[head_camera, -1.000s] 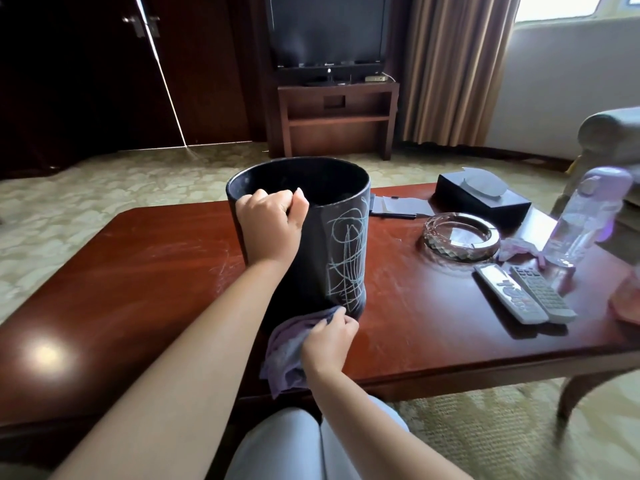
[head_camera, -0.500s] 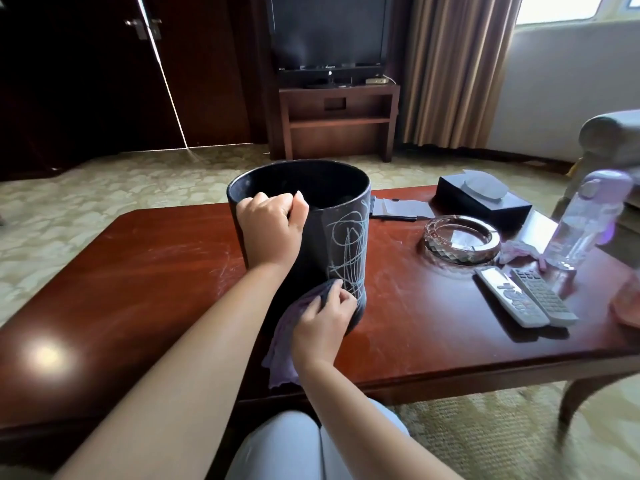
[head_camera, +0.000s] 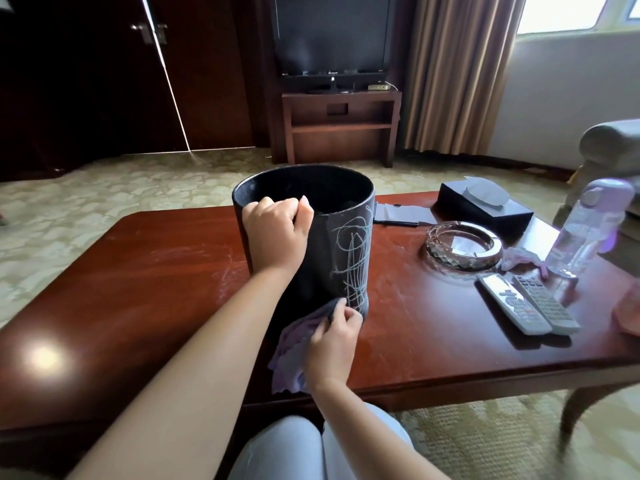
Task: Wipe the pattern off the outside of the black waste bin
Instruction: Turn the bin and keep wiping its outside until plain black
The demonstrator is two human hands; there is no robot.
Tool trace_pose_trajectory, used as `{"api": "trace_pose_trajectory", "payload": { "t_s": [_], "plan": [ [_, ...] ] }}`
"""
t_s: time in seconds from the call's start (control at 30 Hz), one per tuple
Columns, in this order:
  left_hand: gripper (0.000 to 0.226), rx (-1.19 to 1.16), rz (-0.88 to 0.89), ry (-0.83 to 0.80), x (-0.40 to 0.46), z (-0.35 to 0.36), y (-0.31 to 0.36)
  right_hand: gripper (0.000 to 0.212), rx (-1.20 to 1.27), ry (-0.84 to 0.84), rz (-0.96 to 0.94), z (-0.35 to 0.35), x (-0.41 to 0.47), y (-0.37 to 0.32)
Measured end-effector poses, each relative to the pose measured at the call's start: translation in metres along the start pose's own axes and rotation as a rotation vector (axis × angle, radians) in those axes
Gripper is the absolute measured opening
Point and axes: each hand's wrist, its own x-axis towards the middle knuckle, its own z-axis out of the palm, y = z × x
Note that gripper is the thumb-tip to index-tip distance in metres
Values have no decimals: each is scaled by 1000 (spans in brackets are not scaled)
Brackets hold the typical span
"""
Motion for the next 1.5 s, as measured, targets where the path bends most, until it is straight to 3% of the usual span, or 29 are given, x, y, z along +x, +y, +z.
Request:
{"api": "trace_pose_trajectory", "payload": {
  "t_s": [0.23, 0.4, 0.57, 0.67, 0.9, 1.1, 1.27, 1.5],
  "plan": [
    [43, 9, 11, 7, 1, 0, 1, 44, 115, 190, -297, -10, 32, -34],
    [43, 5, 26, 6, 0, -1, 0, 38, 192, 232, -126, -4, 14, -7],
    [42, 1, 29, 21, 1, -2, 2, 29, 235, 357, -231, -11, 38, -39],
    [42, 3, 29, 18, 1, -2, 2, 23, 281, 349, -268, -16, 47, -50],
    [43, -19, 9, 6, 0, -4, 3, 18, 294, 259, -88, -16, 37, -40],
    [43, -31, 10, -9, 0, -5, 2, 14, 322, 352, -280, -24, 58, -67],
    [43, -26, 6, -14, 0, -6, 3, 12, 252, 295, -298, -19, 39, -45],
    [43, -77, 16, 1, 0, -9, 5, 16, 310, 360, -415, -33, 75, -90]
  ]
}}
